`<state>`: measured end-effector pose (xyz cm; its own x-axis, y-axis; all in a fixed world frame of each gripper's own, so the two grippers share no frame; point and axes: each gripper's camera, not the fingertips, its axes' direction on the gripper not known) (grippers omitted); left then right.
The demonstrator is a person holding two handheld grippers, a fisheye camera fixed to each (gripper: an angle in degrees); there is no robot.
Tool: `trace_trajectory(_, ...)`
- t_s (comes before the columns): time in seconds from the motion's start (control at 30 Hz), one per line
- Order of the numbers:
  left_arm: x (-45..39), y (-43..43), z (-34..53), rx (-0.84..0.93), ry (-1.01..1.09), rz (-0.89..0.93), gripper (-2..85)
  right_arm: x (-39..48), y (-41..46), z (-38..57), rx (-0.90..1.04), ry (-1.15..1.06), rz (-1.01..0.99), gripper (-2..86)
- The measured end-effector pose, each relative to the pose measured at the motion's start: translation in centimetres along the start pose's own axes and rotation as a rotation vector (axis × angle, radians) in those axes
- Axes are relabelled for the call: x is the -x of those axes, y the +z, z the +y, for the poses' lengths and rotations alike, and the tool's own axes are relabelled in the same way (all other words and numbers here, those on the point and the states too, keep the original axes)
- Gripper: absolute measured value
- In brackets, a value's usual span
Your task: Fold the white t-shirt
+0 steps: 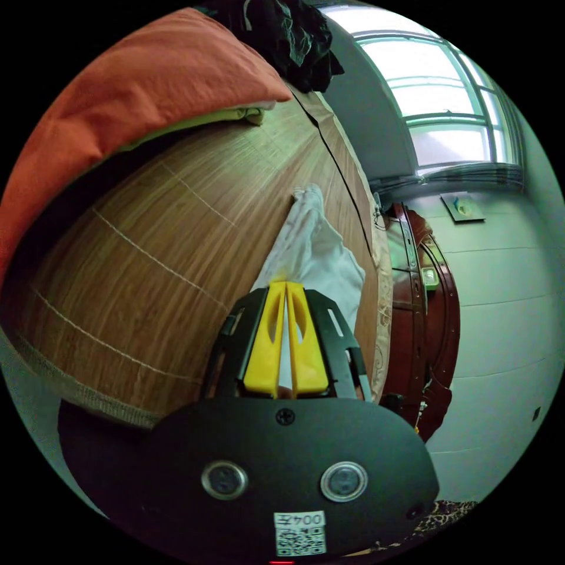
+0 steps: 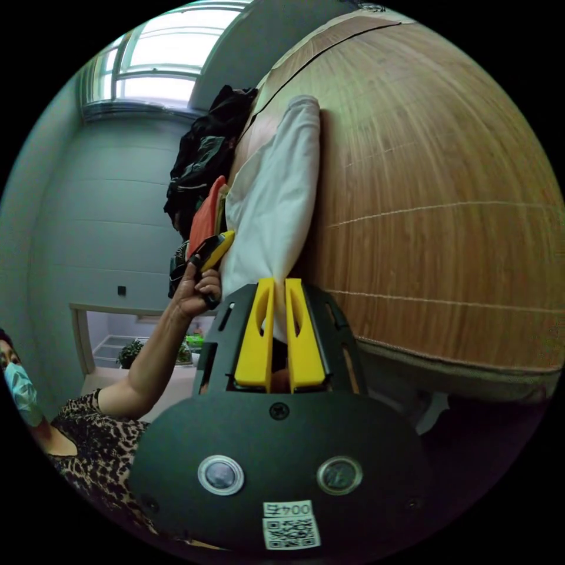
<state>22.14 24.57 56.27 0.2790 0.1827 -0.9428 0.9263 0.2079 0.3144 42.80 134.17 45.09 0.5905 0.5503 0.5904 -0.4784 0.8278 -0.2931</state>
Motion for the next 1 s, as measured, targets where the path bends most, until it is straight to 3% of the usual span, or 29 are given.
trace_trajectory(0.17, -3.1, 2.3, 4.3, 0.011, 0.039, 0.055, 0.3, 1.6, -2.5, 3.5, -0.003, -0.024, 0.114, 4.3)
trace_trajectory(0.3, -7.8, 1.2, 7.3, -0.106, 0.178, 0.026, 0.4, 5.1, -4.2, 5.4, -0.092, -0.088, 0.328, 3.6)
trace_trajectory(0.47, -16.2, 2.8, 10.5, -0.120, 0.563, -0.265, 0.8, 12.6, 0.0, 5.9, -0.105, -0.332, 0.749, -0.1)
trace_trajectory(0.53, -19.4, 5.5, 12.2, -0.073, 0.716, -0.428, 0.8, 14.3, 2.6, 5.7, -0.084, -0.384, 0.805, -0.5)
trace_trajectory(0.7, -23.2, 11.8, 15.2, 0.151, 0.930, -0.638, 0.6, 16.9, 9.7, 5.5, 0.074, -0.499, 0.958, -0.7)
trace_trajectory(0.87, -25.9, 13.6, 18.1, 0.111, 1.037, -0.732, 0.5, 19.1, 14.5, 6.7, 0.186, -0.712, 1.174, -0.8)
trace_trajectory(1.0, -27.7, 14.4, 18.8, 0.144, 1.085, -0.750, 0.6, 20.0, 16.0, 7.1, 0.232, -0.773, 1.224, -0.6)
